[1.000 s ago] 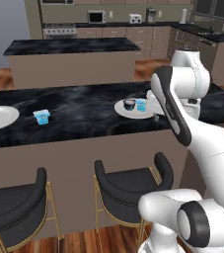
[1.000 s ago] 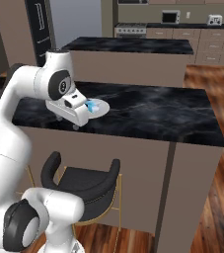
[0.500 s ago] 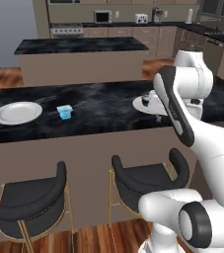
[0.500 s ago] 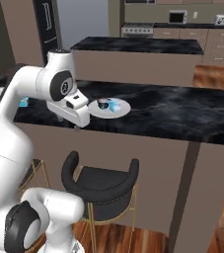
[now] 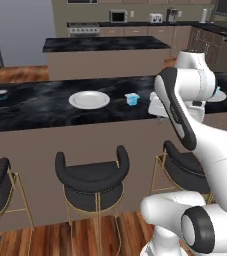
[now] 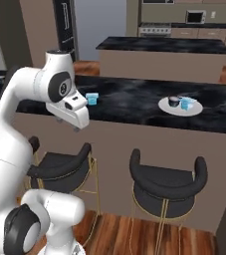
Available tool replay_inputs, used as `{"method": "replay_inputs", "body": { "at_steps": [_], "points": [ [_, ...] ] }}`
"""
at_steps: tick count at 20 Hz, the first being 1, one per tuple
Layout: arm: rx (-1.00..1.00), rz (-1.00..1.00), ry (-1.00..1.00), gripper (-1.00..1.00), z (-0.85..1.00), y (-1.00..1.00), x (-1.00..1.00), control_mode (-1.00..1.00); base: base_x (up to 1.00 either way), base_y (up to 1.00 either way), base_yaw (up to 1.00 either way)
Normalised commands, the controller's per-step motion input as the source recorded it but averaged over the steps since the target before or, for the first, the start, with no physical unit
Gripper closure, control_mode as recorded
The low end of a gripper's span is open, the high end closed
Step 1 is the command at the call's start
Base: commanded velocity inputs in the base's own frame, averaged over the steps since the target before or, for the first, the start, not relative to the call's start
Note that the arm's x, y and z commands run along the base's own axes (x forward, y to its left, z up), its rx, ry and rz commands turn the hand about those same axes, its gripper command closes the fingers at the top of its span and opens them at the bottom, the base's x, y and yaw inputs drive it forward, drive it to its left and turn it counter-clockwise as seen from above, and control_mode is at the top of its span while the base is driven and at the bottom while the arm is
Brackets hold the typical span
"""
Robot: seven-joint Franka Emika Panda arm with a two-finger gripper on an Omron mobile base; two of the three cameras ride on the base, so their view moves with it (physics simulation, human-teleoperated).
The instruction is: Place two yogurt containers on each plate.
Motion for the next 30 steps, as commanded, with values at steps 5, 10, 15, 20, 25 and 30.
{"method": "replay_inputs", "body": {
  "at_steps": [5, 10, 15, 20, 25, 30],
  "points": [
    [0.0, 0.0, 0.0, -1.0, 0.0, 0.0, 0.0, 1.0, 0.0, 0.8, -0.07],
    [0.0, 0.0, 0.0, -1.0, 0.0, 0.0, 0.0, 1.0, 0.14, 0.18, -0.02],
    [0.0, 0.0, 0.0, -1.0, 0.0, 0.0, 0.0, 1.0, 0.41, 0.08, 0.0],
    [0.0, 0.0, 0.0, -1.0, 0.0, 0.0, 0.0, 1.0, 0.42, 0.25, -0.06],
    [0.0, 0.0, 0.0, -1.0, 0.0, 0.0, 0.0, 1.0, 0.53, 0.49, -0.12],
    [0.0, 0.0, 0.0, -1.0, 0.0, 0.0, 0.0, 1.0, 0.39, 0.49, -0.04]
  ]
}}
